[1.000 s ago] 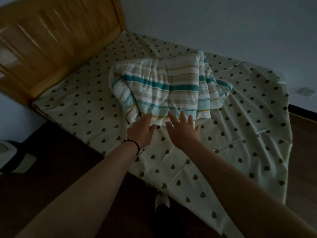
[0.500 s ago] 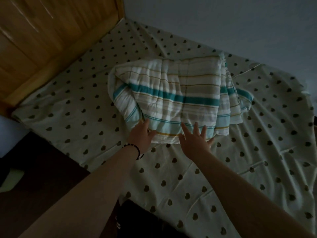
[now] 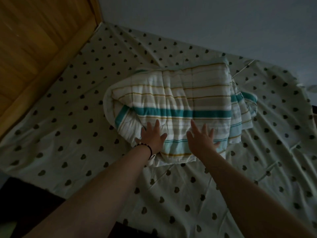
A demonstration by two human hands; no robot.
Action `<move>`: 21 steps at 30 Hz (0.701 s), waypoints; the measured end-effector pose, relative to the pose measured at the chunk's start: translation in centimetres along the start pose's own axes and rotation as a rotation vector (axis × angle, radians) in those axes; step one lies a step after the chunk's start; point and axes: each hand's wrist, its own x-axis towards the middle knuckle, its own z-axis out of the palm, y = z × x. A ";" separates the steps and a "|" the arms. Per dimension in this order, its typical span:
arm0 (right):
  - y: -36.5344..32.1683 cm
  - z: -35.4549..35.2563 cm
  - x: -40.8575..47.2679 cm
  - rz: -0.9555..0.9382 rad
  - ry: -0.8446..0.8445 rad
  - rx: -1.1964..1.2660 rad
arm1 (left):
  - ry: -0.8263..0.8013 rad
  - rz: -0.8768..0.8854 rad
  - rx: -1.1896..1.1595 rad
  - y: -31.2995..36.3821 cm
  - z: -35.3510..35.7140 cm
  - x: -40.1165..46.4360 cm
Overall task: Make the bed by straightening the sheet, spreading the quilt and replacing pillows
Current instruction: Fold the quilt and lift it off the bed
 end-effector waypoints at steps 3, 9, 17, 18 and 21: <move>-2.7 0.0 0.4 -0.021 -0.002 -0.014 | -0.001 -0.007 0.007 -0.5 -2.0 0.5; -5.5 0.2 1.5 0.009 -0.016 0.022 | -0.004 0.023 0.055 -0.6 -3.6 0.9; -7.7 -0.7 3.8 -0.024 -0.036 -0.016 | 0.072 0.051 0.110 -0.7 -5.0 1.9; -8.0 -0.9 4.6 -0.029 -0.036 -0.016 | 0.092 0.053 0.120 -0.9 -5.1 2.2; -8.3 -1.3 6.9 -0.057 -0.036 -0.029 | 0.120 0.050 0.122 -1.8 -4.9 3.0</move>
